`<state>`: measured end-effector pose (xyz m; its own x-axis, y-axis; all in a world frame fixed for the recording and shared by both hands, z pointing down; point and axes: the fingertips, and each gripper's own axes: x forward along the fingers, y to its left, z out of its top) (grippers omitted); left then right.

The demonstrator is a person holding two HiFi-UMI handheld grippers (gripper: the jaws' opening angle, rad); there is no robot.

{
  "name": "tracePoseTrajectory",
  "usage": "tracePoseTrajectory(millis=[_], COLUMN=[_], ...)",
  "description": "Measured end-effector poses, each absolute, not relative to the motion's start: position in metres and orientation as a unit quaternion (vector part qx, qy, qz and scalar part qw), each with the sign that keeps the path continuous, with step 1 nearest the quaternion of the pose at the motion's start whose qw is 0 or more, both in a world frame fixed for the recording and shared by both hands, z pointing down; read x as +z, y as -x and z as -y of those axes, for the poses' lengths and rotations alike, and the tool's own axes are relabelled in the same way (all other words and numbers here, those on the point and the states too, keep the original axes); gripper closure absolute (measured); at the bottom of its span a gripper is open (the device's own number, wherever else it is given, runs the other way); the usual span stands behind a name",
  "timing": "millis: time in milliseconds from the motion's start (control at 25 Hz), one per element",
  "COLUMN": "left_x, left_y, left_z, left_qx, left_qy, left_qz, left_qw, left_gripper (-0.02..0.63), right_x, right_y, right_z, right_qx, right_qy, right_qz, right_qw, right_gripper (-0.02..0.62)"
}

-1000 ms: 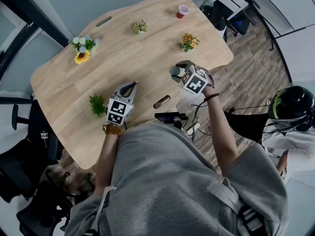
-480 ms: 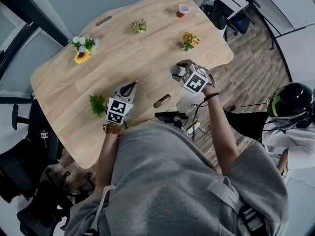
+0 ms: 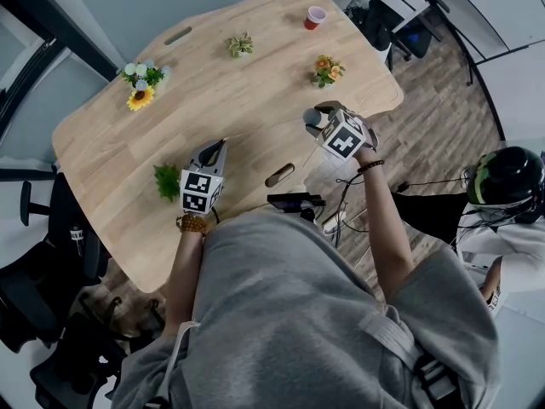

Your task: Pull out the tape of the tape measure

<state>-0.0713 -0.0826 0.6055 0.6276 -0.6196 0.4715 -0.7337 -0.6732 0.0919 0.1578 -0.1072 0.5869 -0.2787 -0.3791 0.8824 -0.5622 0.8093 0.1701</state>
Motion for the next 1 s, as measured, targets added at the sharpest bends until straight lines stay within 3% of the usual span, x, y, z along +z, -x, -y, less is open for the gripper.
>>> tracePoseTrajectory(millis=[1000], left_x=[0.6097], left_y=[0.0778], left_z=[0.0849], left_qx=[0.210], left_qy=[-0.885], left_qz=[0.389], left_qw=[0.143], left_gripper=[0.595], right_x=[0.5894], right_y=[-0.1540], right_z=[0.1126], right_qx=[0.095], right_qy=[-0.316], right_qz=[0.793], right_qw=[0.513], right_gripper=[0.371])
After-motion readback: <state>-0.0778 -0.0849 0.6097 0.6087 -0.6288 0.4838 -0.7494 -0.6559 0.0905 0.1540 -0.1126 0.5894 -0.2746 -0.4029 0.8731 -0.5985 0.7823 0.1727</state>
